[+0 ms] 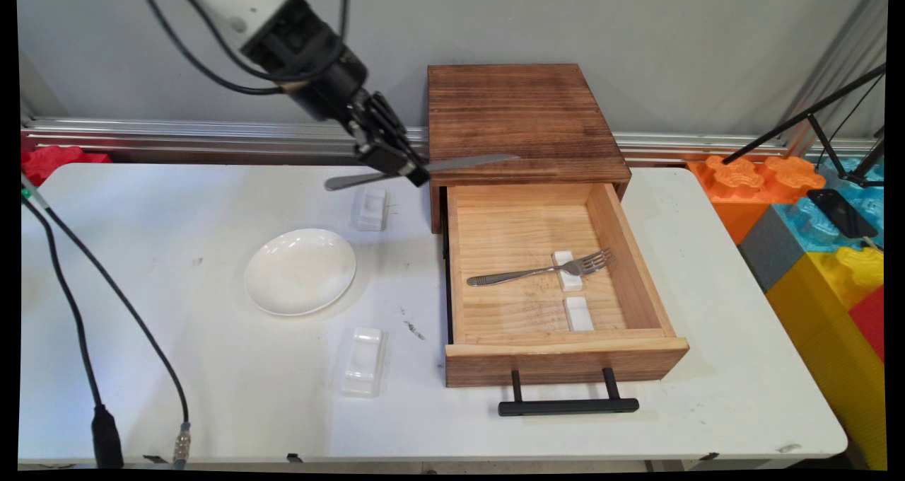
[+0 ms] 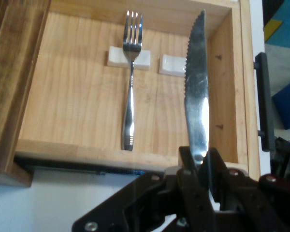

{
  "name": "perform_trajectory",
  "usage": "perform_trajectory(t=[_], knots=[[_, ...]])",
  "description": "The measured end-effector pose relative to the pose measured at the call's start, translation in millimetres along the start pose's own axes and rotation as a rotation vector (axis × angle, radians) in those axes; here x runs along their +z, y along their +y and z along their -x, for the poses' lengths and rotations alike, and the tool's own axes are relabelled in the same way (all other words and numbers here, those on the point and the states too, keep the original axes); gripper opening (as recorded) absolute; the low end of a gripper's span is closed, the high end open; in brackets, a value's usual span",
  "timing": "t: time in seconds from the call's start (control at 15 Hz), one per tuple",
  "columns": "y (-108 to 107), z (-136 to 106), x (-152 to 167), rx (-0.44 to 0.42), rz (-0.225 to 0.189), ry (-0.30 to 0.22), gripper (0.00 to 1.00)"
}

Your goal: Place the picked object into the drawer

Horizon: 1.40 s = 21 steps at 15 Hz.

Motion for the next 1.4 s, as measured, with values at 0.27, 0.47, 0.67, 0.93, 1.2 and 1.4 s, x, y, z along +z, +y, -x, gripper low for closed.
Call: perform_trajectory(t=[0.27, 0.47, 0.67, 0.93, 1.2, 1.4], knots=[[4.1, -18.9, 21.4, -0.014, 0.002, -0.007, 0.00], [5.5, -30.9, 38.7, -0.023, -0.001, -0.007, 0.00], [7.1, -42.3, 64.1, -0.037, -0.013, -0.010, 0.00], [14.6, -48.9, 99.6, -0.051, -0.008, -0.009, 0.00], [23.4, -53.2, 126.1, -0.040, 0.007, 0.004, 0.00], [28.7, -55.0, 143.1, -0.036, 0.014, 0.009, 0.00]])
